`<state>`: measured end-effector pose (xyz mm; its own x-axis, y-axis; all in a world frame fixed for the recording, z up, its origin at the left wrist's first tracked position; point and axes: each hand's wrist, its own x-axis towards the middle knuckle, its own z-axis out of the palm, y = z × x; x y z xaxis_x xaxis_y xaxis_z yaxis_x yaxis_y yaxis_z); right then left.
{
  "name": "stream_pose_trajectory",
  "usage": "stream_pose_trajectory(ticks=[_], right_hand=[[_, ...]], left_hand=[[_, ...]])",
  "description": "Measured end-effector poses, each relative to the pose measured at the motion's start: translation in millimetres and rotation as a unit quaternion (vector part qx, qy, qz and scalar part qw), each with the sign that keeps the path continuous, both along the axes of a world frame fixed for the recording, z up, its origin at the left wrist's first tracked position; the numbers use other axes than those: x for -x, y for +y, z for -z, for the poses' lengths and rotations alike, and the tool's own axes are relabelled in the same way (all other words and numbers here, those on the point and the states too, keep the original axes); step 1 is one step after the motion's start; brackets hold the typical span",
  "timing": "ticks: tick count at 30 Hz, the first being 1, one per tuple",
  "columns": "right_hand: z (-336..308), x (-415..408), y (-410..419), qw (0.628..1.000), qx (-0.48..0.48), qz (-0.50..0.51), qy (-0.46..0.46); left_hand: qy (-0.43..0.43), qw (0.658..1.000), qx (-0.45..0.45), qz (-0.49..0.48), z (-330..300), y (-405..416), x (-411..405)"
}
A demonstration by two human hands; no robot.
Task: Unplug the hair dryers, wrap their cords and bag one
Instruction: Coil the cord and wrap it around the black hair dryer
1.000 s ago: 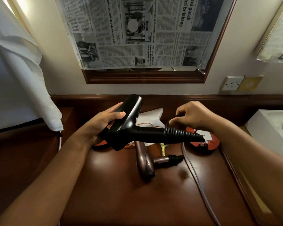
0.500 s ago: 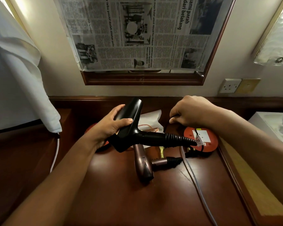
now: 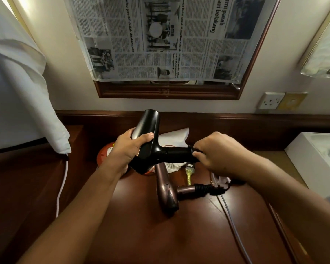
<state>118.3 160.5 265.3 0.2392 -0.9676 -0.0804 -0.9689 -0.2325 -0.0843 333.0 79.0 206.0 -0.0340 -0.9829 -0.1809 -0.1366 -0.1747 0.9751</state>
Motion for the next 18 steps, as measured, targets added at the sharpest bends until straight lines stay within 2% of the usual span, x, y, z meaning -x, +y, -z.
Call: stream_pose_trajectory(ticks=[5,9,11,15,18], right_hand=[[26,-6,14,0.993,0.018,0.055,-0.098],[50,-12,27,0.961,0.039,0.122,-0.243],[62,-15,32,0.934,0.033,0.152,-0.321],[87,-18,36,0.845,0.002,0.174,-0.505],[95,-16,37,0.8,-0.039,0.187,-0.568]], left_hand=[[0.031,0.999,0.017,-0.033,2,1,2],[0.071,0.996,0.003,-0.05,2,1,2],[0.086,0.995,-0.005,-0.059,3,1,2],[0.101,0.993,-0.026,-0.059,3,-1,4],[0.101,0.992,-0.043,-0.056,4,-4,4]])
